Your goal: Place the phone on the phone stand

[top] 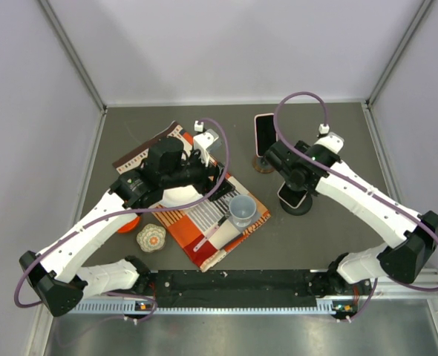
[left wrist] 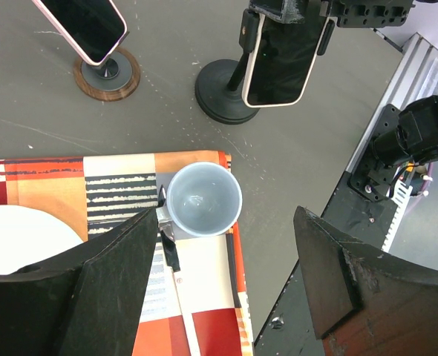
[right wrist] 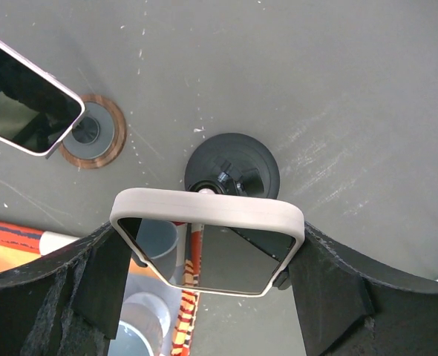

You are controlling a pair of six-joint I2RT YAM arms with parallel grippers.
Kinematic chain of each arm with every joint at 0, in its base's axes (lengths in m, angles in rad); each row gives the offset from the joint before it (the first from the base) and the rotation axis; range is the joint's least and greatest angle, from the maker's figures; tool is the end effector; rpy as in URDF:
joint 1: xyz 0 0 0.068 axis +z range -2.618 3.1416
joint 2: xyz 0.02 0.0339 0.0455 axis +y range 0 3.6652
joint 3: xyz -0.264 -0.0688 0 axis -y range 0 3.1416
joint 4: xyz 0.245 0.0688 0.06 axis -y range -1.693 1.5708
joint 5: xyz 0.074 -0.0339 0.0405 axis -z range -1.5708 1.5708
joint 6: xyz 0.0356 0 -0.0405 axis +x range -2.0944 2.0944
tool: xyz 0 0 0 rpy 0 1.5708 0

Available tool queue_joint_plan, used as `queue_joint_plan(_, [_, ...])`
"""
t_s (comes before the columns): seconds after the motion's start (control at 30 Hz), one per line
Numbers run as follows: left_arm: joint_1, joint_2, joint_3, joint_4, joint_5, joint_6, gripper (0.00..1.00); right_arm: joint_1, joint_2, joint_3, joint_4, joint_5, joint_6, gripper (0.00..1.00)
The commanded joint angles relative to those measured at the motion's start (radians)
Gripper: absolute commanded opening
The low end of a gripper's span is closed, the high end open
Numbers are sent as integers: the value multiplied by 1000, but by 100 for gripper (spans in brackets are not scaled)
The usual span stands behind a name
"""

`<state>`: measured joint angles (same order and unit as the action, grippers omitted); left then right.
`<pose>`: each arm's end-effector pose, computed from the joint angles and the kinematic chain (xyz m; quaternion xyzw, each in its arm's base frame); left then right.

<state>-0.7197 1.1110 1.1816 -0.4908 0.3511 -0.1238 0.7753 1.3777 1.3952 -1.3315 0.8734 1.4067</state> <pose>0.1732 -0.1681 0.3834 0.3334 0.7618 -0.3530 0.4288 0.1890 0.1470 0.3432 0.3305 0.8375 -0.0907 0.4257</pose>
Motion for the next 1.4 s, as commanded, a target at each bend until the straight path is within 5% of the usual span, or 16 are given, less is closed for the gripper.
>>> queue_joint_plan(0.0, [5, 3, 3, 38, 15, 9, 79, -7, -48, 4, 5, 96, -101, 3])
queue_joint_plan(0.1, [5, 4, 3, 38, 15, 9, 79, -7, -81, -21, 92, 108, -243, 0])
queue_joint_plan(0.2, [5, 4, 0, 40, 9, 9, 79, -7, -173, -116, 370, 76, -520, 0])
queue_joint_plan(0.33, [5, 9, 1, 38, 5, 10, 79, -74, -310, -278, 774, -193, -901, 0])
queue_joint_plan(0.47, [5, 13, 0, 38, 8, 9, 79, -261, -258, -219, 819, -404, -1093, 0])
queue_joint_plan(0.6, [5, 15, 1, 38, 5, 9, 79, -303, -195, -162, 871, -425, -1268, 0])
queue_joint_plan(0.7, [5, 16, 0, 38, 3, 10, 79, -378, -145, -122, 929, -560, -1318, 0])
queue_joint_plan(1.37, [5, 33, 1, 34, -4, 16, 79, -534, 66, -35, 1127, -718, -1342, 0])
